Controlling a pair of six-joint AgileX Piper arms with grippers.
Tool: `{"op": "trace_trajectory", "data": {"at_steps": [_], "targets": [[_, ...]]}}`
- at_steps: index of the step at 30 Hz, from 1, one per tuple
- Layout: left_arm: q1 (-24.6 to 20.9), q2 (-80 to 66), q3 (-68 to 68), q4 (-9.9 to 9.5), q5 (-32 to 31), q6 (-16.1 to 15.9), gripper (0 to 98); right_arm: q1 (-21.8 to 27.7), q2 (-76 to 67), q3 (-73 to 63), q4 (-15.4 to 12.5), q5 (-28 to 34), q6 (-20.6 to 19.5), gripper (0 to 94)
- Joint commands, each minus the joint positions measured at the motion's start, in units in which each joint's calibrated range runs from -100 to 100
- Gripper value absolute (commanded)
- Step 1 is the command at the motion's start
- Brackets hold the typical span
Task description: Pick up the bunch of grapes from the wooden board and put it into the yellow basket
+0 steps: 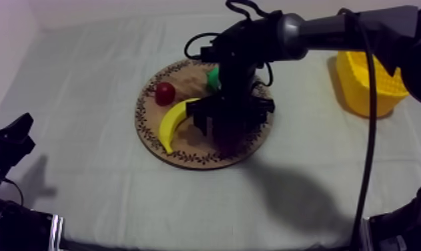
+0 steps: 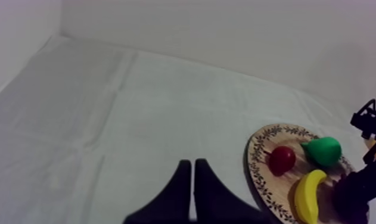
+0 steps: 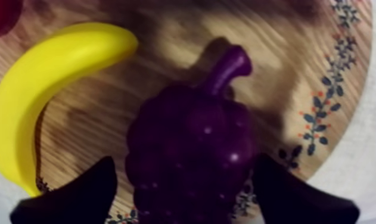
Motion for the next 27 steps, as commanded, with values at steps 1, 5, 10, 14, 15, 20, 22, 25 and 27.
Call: {"op": "trace_trajectory", "data": {"at_steps": [1, 5, 10, 14, 15, 20, 22, 25, 27], "targets": [[-0.01, 0.00, -0.01, 0.00, 0.00, 0.00, 0.1, -0.03, -0.06, -0.17, 0.10, 0.04, -0.09, 48.1], [-0.01, 0.00, -0.01, 0.00, 0.00, 0.00, 0.1, 0.08, -0.22, -0.50, 0.29, -0.53, 0.07, 29.9], [-0.01, 0.00, -0.01, 0.00, 0.00, 0.00, 0.1, 0.61, -1.61, -0.29, 0.83, -1.00, 0.60, 23.0], [-0.01, 0.00, -0.01, 0.00, 0.00, 0.00, 0.1, 1.39, -5.65, 0.60, 2.18, -0.67, 1.08, 21.9], [-0.01, 0.00, -0.01, 0.00, 0.00, 0.00, 0.1, 1.65, -7.07, 0.95, 2.61, -0.54, 1.27, 21.6], [-0.01, 0.00, -0.01, 0.00, 0.00, 0.00, 0.1, 3.65, -15.85, 2.74, 4.84, 1.20, 3.29, 22.7], [-0.01, 0.00, -0.01, 0.00, 0.00, 0.00, 0.1, 4.88, -19.66, 3.04, 5.59, 2.43, 4.46, 22.9], [-0.01, 0.00, -0.01, 0.00, 0.00, 0.00, 0.1, 7.38, -25.22, 3.00, 6.41, 4.42, 6.68, 22.5], [-0.01, 0.00, -0.01, 0.00, 0.00, 0.00, 0.1, 9.40, -28.71, 2.77, 6.91, 5.58, 8.33, 23.2]]}}
